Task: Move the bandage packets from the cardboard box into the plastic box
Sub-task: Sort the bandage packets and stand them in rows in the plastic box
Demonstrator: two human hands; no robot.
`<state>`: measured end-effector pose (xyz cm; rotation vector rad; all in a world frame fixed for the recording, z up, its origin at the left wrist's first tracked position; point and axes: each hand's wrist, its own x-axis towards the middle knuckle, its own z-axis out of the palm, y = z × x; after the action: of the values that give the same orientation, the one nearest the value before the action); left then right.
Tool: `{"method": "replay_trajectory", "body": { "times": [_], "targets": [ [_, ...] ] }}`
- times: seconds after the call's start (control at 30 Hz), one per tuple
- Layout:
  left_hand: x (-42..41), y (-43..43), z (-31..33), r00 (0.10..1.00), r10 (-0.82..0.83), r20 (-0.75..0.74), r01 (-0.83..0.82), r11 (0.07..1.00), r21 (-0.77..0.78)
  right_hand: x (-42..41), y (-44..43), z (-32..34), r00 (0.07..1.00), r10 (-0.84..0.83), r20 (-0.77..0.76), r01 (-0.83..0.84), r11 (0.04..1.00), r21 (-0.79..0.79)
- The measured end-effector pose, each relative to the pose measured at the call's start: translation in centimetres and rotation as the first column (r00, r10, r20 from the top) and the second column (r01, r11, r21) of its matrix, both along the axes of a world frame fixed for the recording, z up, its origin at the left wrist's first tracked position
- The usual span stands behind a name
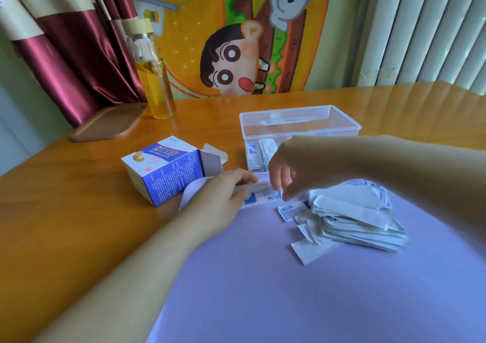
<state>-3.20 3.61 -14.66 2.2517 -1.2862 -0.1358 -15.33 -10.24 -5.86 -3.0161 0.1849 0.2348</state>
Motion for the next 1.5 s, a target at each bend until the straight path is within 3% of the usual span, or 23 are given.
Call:
{"method": "replay_trajectory", "body": {
  "times": [0.1, 0.4, 0.63, 0.83, 1.5],
  "targets": [
    [-0.1, -0.1, 0.0, 1.000, -0.001, 0.031, 0.002, 1.000, -0.016, -0.1, 0.5, -1.4, 0.985, 0.038, -0.168, -0.050, 0.996, -0.072],
    [-0.2, 0.3, -0.1, 1.000, 0.025, 0.003, -0.025, 0.997, -0.078, 1.3, 0.4, -1.1, 0.929, -0.020, -0.370, -0.011, 0.997, -0.081],
    [-0.3, 0.2, 0.1, 1.000, 0.021, -0.003, -0.021, 0.997, -0.077, 1.5, 0.7, -0.9, 0.916, -0.017, -0.400, -0.038, 0.991, -0.130],
    [-0.3, 0.3, -0.1, 0.999, 0.035, -0.009, -0.036, 0.996, -0.076, 1.4, 0.5, -0.9, 0.924, -0.060, -0.378, 0.049, 0.998, -0.038],
    [-0.1, 0.6, -0.6, 0.999, 0.031, 0.015, -0.030, 0.998, -0.051, 2.4, 0.1, -1.7, 0.899, -0.009, -0.439, -0.037, 0.995, -0.096]
  ]
}}
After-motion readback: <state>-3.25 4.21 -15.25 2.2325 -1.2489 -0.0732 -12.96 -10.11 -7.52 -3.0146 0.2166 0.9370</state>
